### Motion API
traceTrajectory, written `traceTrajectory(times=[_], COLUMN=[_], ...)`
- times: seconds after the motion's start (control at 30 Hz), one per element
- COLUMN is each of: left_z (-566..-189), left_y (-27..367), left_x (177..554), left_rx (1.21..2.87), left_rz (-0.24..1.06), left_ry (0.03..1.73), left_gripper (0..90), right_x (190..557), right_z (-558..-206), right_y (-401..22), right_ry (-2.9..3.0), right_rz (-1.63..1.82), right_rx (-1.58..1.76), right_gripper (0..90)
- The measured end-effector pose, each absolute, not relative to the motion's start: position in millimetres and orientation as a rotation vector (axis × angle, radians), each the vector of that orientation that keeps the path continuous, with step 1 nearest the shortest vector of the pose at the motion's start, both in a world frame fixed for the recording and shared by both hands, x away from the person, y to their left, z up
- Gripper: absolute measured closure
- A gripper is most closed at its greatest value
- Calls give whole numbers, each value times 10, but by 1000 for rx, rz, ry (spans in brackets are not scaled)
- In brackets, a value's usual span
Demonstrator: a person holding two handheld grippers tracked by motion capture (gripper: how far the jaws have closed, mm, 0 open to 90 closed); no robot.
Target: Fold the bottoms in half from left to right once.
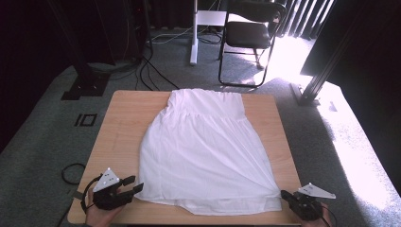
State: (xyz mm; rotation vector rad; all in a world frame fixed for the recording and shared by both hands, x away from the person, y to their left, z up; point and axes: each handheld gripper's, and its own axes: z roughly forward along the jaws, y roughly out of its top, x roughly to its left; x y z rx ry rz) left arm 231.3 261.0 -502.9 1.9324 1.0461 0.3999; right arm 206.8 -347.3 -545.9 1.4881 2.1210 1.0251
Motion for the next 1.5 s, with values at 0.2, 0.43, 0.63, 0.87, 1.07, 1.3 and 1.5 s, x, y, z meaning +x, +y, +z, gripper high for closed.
traceTrajectory(times=[0.2,0.43,0.63,0.87,1.07,1.3,1.5], left_z=[-5074,-5029,-5077,-5175,-5262,-5376,-4933], left_y=[2582,2491,2538,2525,2471,2407,2375], left_x=[2662,3291,3723,4038,4232,4368,4064], left_rx=[1897,1870,1830,1832,1855,1880,1818], left_rz=[436,505,455,380,298,163,273], left_ry=[1124,1203,1290,1301,1332,1345,1197], left_gripper=[425,392,359,325,306,781,890], right_x=[2234,3019,3753,4397,4746,4883,4808], right_z=[-5349,-5219,-5263,-5201,-5329,-5403,-5157], right_y=[-3444,-3232,-2954,-2703,-2558,-2374,-2496], right_ry=[2057,2064,2083,2093,2123,2213,2129], right_rz=[1112,1143,1082,1054,1017,990,1048], right_rx=[1493,1429,1422,1416,1505,1502,1453], right_gripper=[536,513,492,453,396,755,897])
